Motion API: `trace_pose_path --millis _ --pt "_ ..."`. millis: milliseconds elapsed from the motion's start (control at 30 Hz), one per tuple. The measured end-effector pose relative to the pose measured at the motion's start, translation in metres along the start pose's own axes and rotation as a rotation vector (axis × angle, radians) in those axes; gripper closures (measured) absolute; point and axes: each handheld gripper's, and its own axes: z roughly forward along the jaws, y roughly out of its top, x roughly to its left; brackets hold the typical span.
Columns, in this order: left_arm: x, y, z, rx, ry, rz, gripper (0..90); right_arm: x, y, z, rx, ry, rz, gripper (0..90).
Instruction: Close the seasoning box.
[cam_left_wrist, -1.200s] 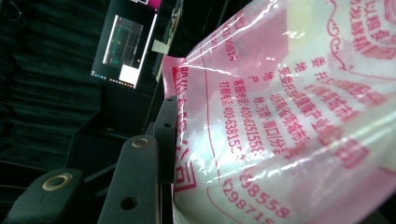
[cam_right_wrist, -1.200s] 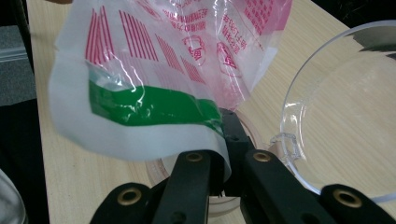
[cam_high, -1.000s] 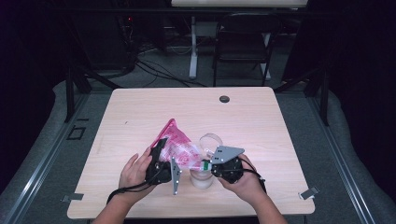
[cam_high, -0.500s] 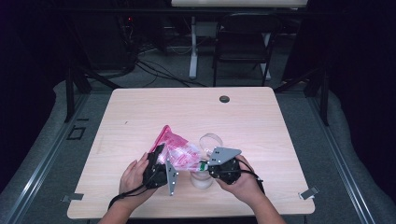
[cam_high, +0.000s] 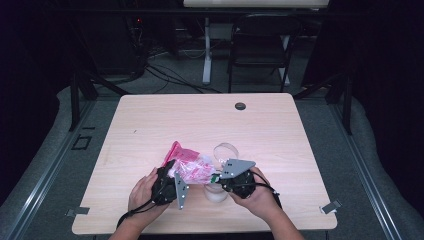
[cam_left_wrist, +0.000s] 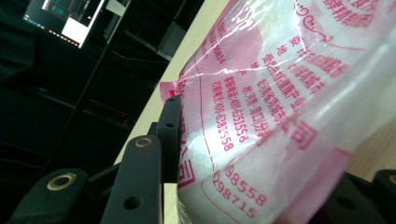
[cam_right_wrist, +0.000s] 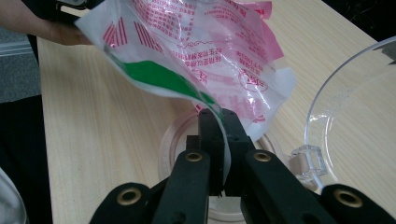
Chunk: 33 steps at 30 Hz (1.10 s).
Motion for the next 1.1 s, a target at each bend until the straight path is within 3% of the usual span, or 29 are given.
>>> trace_pose_path --millis 167,500,867,1100 --pt "-0.002 -0.003 0.004 0.011 -0.031 -0.007 63.9 0.001 0.001 0.001 0.001 0.002 -0.003 89.9" --pt "-0.006 -0.005 0.007 0.024 -0.053 -0.024 64.7 0.001 0.001 0.003 0.0 0.007 -0.005 89.7" --pt "-0.009 -0.009 0.015 0.059 -0.146 -0.084 67.0 0.002 0.004 0.004 -0.017 0.009 0.003 87.2" --pt "-0.011 -0.01 0.018 0.07 -0.197 -0.121 68.0 0.002 0.006 0.003 -0.042 0.014 0.035 78.6"
